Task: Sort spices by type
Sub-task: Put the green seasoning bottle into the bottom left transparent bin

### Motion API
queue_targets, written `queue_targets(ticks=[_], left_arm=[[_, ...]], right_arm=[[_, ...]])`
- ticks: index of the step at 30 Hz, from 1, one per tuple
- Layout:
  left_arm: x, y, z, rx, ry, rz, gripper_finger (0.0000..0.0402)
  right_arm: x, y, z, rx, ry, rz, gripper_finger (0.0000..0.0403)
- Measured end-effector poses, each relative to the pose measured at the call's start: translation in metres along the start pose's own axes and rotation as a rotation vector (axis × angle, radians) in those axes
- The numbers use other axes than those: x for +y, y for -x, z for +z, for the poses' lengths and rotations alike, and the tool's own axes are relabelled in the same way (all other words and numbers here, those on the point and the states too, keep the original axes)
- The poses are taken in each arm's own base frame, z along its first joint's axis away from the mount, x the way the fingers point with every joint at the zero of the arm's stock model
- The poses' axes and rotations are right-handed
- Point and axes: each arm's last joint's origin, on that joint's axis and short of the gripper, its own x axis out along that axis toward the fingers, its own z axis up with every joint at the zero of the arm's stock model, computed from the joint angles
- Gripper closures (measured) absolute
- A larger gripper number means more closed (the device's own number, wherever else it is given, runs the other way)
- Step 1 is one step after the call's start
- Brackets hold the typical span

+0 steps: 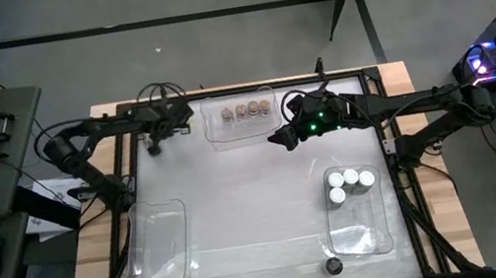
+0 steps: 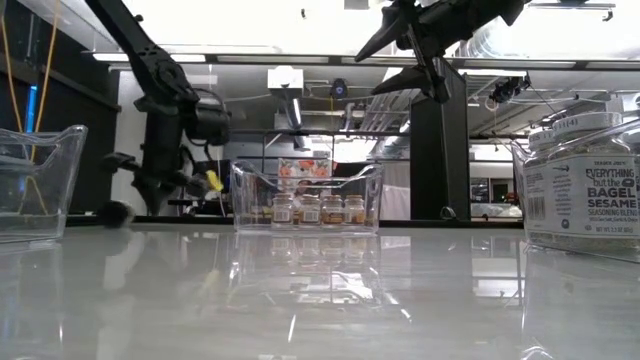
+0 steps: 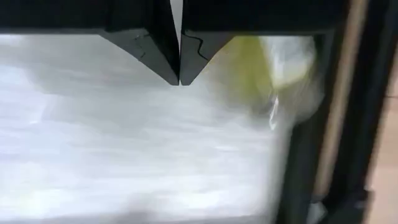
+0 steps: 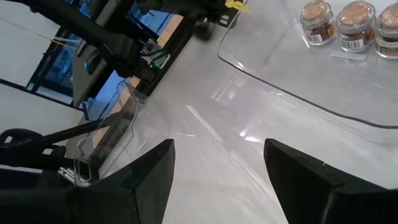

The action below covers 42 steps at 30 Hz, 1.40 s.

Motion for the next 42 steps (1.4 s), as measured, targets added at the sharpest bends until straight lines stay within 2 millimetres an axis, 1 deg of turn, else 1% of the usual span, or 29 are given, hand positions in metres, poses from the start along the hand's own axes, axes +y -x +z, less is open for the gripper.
queue_targets(ticks=[2, 6, 10, 12, 15, 18, 20, 22, 24, 27, 30, 34, 37, 42], left_arm=[[-0.005, 0.008, -0.005, 0.001, -0.007, -0.022, 0.0401], [-0.015, 0.023, -0.031, 0.062, -0.117, -0.056, 0.0401], [-0.026, 0.047, -0.057, 0.09, -0.198, -0.155, 0.0401], [-0.026, 0.062, -0.065, 0.056, -0.23, -0.194, 0.0401], [-0.01, 0.082, -0.069, 0.014, -0.254, -0.182, 0.0401], [0.016, 0.097, -0.065, 0.021, -0.321, -0.158, 0.0401], [0.034, 0.102, -0.06, 0.057, -0.345, -0.138, 0.0401], [0.048, 0.103, -0.051, 0.094, -0.304, -0.152, 0.0401], [0.056, 0.102, -0.042, 0.121, -0.289, -0.19, 0.0401], [0.061, 0.096, -0.029, 0.155, -0.278, -0.249, 0.0396], [0.069, 0.089, -0.024, 0.202, -0.265, -0.209, 0.0378], [0.079, 0.08, -0.017, 0.24, -0.187, -0.113, 0.0333], [0.082, 0.075, -0.012, 0.241, -0.134, -0.112, 0.029], [0.082, 0.072, -0.011, 0.238, -0.099, -0.118, 0.0218]], right_arm=[[0.0, 0.0, 0.0, 0.0, 0.015, 0.0, 0.016], [0.0, 0.0, 0.0, 0.0, 0.021, 0.0, 0.016], [0.0, 0.0, 0.0, 0.001, 0.043, 0.0, 0.016], [0.0, 0.0, 0.0, 0.001, 0.045, 0.0, 0.016], [0.0, 0.0, 0.0, 0.002, 0.045, 0.0, 0.016], [0.0, 0.0, 0.0, 0.004, 0.046, 0.002, 0.016], [0.0, 0.0, 0.0, 0.004, 0.063, 0.002, 0.016], [0.0, 0.0, 0.0, 0.004, 0.082, 0.002, 0.016], [0.0, 0.0, 0.0, 0.002, 0.095, 0.001, 0.016], [-0.002, 0.0, 0.002, -0.003, 0.105, -0.005, 0.016], [-0.004, 0.0, 0.004, -0.01, 0.116, -0.011, 0.016], [-0.005, 0.0, 0.005, -0.013, 0.13, -0.014, 0.016], [-0.005, 0.0, 0.005, -0.012, 0.139, -0.014, 0.016], [-0.005, 0.0, 0.005, -0.011, 0.144, -0.016, 0.016]])
